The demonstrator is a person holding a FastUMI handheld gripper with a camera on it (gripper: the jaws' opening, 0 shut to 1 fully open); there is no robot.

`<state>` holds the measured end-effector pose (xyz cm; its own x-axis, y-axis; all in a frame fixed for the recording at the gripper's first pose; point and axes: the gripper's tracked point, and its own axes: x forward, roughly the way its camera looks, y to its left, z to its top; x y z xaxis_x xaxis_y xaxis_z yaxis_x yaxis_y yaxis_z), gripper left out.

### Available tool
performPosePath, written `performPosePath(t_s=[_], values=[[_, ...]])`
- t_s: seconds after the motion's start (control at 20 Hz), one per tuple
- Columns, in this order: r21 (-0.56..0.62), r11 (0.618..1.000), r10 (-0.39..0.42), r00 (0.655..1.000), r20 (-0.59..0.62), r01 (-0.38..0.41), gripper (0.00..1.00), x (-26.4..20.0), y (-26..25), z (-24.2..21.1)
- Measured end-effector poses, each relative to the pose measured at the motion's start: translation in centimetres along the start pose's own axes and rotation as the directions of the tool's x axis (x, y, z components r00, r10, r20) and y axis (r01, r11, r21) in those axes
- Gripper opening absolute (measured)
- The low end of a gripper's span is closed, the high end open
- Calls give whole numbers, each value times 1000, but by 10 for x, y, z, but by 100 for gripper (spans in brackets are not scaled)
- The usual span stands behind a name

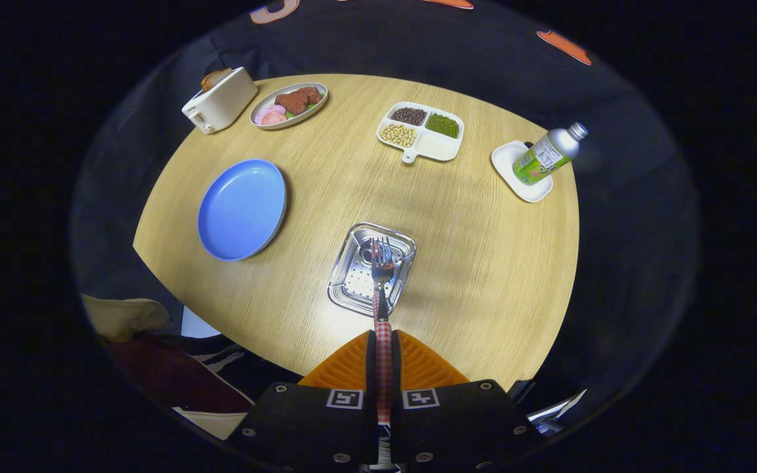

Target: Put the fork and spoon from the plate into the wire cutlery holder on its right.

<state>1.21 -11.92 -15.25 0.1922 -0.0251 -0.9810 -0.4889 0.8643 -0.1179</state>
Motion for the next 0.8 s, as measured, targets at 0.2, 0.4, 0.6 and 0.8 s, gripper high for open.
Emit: performPosePath(t_s=[0.2,0.4,0.6,0.8], values=[[-7,1000,15,999,-34,-15,7,12,2,11],[29,999,30,999,-25,-29,14,16,6,18],[125,991,30,995,93,-42,46,8,3,37],[212,974,30,969,245,-84,81,-12,0,60]])
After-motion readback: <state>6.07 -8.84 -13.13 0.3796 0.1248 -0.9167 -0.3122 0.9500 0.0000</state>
